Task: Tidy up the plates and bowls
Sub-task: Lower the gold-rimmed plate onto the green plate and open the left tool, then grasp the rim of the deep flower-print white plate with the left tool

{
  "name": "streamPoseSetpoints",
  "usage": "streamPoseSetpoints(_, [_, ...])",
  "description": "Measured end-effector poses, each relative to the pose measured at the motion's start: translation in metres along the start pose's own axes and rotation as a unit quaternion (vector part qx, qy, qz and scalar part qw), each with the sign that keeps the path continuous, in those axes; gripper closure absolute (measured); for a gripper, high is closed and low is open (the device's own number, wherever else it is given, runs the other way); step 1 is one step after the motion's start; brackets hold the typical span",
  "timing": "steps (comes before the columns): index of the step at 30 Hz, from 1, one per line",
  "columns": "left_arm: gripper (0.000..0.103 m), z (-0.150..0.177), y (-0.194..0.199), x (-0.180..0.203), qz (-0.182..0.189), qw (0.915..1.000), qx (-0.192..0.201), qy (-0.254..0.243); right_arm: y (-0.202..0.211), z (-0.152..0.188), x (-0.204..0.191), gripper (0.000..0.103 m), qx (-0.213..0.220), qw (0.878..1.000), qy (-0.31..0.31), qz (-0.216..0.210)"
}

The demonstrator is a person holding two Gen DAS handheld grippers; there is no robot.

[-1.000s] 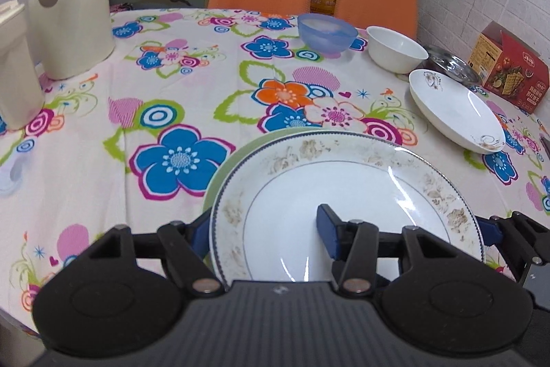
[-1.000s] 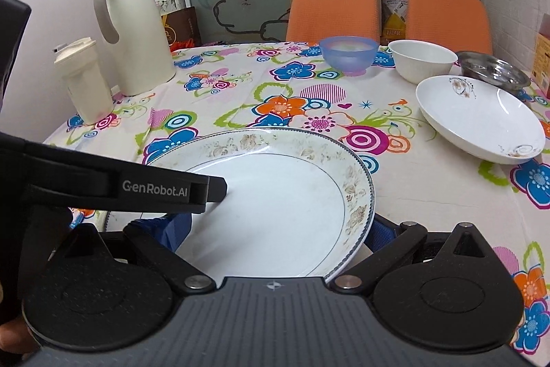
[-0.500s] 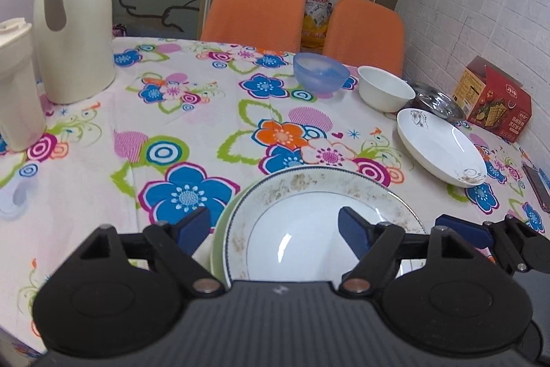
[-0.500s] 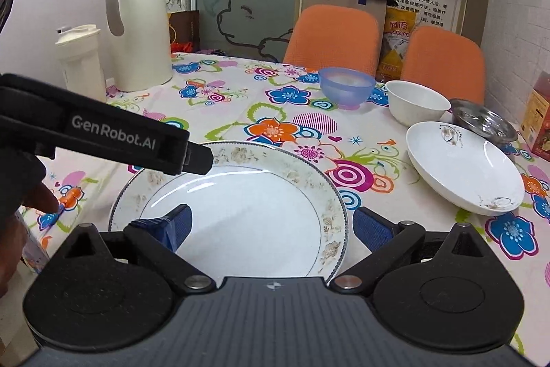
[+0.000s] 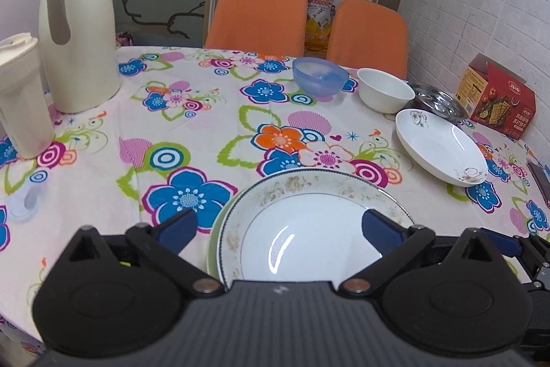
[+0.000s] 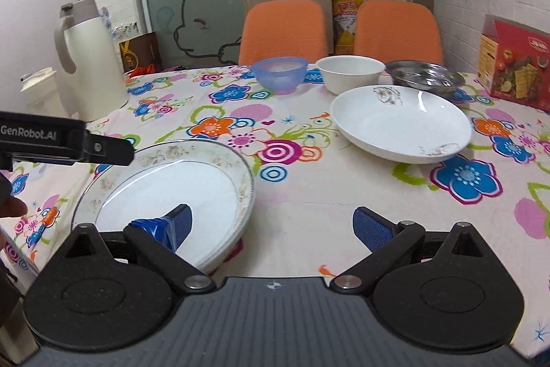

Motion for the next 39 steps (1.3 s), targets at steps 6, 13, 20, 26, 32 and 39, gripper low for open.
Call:
streamPoseSetpoints(6, [0.002,-0.005,0.003,0.019,-0.014,0.9997,0.008,-0.020,0.006,0.010,0.038,0.015,0.000,0.998,-0.061,0.031])
streamPoseSetpoints(13, [0.002,-0.006,-0.001,0.050,-0.010,0.9989,0.003,-0.046,0.012,0.022,0.061,0.015,-0.002,0.996,-0.079,0.045])
streamPoseSetpoints(20, [0.002,-0.008,-0.007,0.077,-0.007,0.9977,-0.002,-0.067,0.018,0.026,0.081,0.015,0.000,0.994,-0.096,0.046])
streamPoseSetpoints(26, [0.002,-0.011,-0.014,0.099,-0.004,0.9965,-0.006,-0.083,0.018,0.030,0.096,0.015,-0.003,0.993,-0.105,0.050])
streamPoseSetpoints(32, [0.002,-0.013,-0.024,0.119,0.003,0.9949,-0.014,-0.100,0.020,0.029,0.110,0.015,0.001,0.992,-0.117,0.052])
streamPoseSetpoints(39, [0.002,-0.021,-0.042,0.131,0.008,0.9932,-0.025,-0.113,0.015,0.015,0.127,0.015,0.005,0.991,-0.126,0.053])
Point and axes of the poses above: each gripper's, at about its wrist camera, not at the fingertips, and y roughly against the way its jaws point, x to its right, z to its underside, the point moved 3 cm from there along -y, roughly the way its jaws point
